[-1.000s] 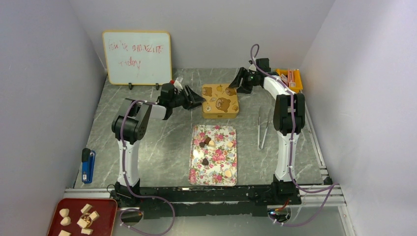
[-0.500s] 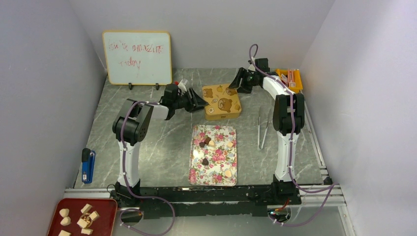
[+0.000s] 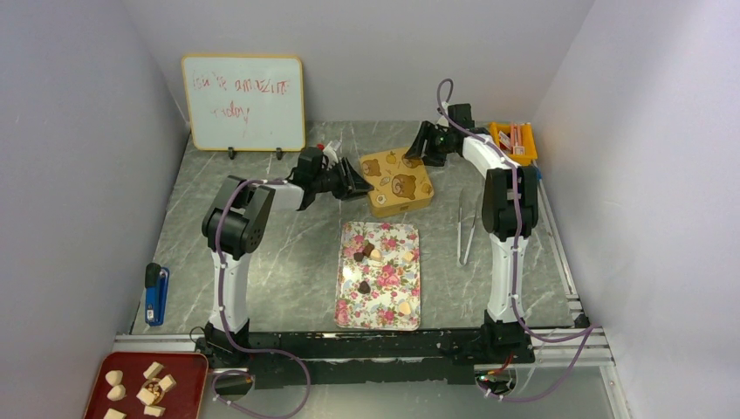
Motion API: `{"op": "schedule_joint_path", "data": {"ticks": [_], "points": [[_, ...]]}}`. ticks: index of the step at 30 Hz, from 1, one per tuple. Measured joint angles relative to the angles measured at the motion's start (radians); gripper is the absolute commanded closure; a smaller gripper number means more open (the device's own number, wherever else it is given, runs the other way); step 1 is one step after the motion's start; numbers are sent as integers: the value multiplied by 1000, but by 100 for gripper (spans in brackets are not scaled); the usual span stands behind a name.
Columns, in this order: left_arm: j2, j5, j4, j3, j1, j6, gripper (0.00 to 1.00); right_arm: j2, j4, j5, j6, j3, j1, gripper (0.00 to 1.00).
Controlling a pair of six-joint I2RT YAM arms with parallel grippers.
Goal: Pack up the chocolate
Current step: Adjust the box lid on the packing box.
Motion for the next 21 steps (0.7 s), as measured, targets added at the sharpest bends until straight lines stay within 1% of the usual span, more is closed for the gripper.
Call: {"op": "schedule_joint_path", "data": {"ticks": [2, 5, 7, 8, 12, 14, 16, 21], "points": [[0, 0, -16, 10, 0, 6, 66, 0, 0, 16, -6, 0, 4, 39], [0, 8, -27, 14, -1, 10, 78, -1, 1, 32, -13, 0, 9, 39], [-2, 11, -36, 18, -1, 10, 84, -2, 1, 42, -17, 0, 12, 39], [-3, 12, -41, 19, -1, 9, 85, -4, 1, 47, -19, 0, 14, 39], [-8, 16, -59, 27, 0, 10, 85, -6, 2, 63, -26, 0, 17, 39], [-8, 17, -59, 28, -1, 10, 81, -6, 2, 66, -28, 0, 17, 39], [-8, 17, -60, 28, -1, 10, 74, -6, 2, 69, -30, 0, 18, 39], [-11, 13, -63, 29, -2, 14, 72, -6, -7, 71, -38, 6, 20, 39]]}}
